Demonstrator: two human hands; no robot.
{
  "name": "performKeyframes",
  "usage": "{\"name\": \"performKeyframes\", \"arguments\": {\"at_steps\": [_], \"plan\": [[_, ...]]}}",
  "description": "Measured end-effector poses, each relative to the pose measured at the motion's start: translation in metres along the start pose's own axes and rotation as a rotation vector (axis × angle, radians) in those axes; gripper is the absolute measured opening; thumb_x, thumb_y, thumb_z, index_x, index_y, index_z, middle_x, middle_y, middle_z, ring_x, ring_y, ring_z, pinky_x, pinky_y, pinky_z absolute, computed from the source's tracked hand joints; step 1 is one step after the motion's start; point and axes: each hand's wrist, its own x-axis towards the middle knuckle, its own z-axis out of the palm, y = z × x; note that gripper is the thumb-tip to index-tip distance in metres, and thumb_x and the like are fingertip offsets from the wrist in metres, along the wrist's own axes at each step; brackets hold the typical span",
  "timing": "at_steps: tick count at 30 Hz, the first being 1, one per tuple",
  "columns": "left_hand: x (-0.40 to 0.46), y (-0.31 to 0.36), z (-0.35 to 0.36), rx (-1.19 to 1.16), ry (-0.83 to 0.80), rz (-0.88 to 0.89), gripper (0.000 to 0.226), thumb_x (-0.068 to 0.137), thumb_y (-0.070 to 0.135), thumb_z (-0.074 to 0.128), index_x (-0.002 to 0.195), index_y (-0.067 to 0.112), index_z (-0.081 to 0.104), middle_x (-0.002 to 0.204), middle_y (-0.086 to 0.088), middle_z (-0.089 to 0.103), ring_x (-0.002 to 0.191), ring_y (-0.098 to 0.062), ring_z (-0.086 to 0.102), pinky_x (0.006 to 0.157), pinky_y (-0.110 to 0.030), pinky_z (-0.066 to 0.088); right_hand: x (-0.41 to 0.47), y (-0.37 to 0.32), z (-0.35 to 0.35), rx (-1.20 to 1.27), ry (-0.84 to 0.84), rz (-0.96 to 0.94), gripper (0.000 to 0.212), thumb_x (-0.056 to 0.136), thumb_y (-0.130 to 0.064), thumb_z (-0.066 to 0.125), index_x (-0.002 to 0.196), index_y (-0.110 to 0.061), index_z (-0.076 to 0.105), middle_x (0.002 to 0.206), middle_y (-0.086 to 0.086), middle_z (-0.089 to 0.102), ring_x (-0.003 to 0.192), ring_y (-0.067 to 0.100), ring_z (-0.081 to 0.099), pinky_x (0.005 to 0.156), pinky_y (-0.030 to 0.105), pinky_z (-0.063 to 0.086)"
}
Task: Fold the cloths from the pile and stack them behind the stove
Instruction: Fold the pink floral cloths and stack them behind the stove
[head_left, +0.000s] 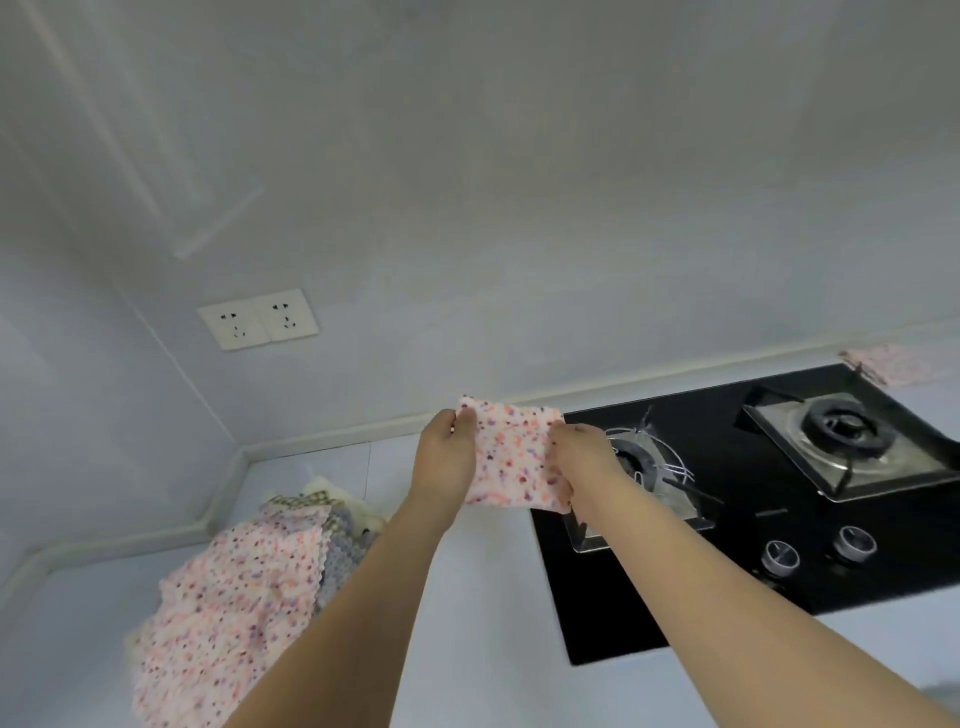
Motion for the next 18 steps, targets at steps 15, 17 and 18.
{"name": "performKeyframes", "arguments": {"at_steps": [15, 17, 18], "plan": [[0.022, 0.073, 0.233, 0.007, -0.104, -0.010, 0.027, 0.097, 0.037, 0.043, 0.082, 0.015, 0.043, 0.081, -0.005, 0.042, 0.074, -0.018, 0.043, 0.067, -0.035, 0.040, 0.089, -0.066, -0.211, 0.085, 0.097, 0.081, 0.023, 0.087, 0.000, 0.033, 0.080, -0.005, 0.055, 0.063, 0.004, 0.040, 0.049, 0.015, 0.029, 0.047, 0.025, 0.023], [0.025, 0.080, 0.261, 0.021, -0.124, -0.062, 0.027, 0.097, 0.037, 0.043, 0.080, 0.016, 0.039, 0.074, -0.005, 0.038, 0.067, -0.017, 0.039, 0.063, -0.031, 0.036, 0.107, -0.072, -0.237, 0.057, 0.110, 0.090, 0.028, 0.088, 0.000, 0.033, 0.092, -0.004, 0.060, 0.064, 0.004, 0.044, 0.050, 0.015, 0.033, 0.046, 0.025, 0.026], [0.027, 0.083, 0.273, 0.033, -0.131, -0.079, 0.027, 0.098, 0.034, 0.043, 0.079, 0.015, 0.038, 0.071, -0.004, 0.034, 0.064, -0.016, 0.035, 0.061, -0.029, 0.032, 0.116, -0.075, -0.248, 0.036, 0.118, 0.098, 0.030, 0.090, 0.000, 0.033, 0.094, -0.005, 0.062, 0.063, 0.003, 0.045, 0.048, 0.014, 0.034, 0.044, 0.024, 0.027]]}}
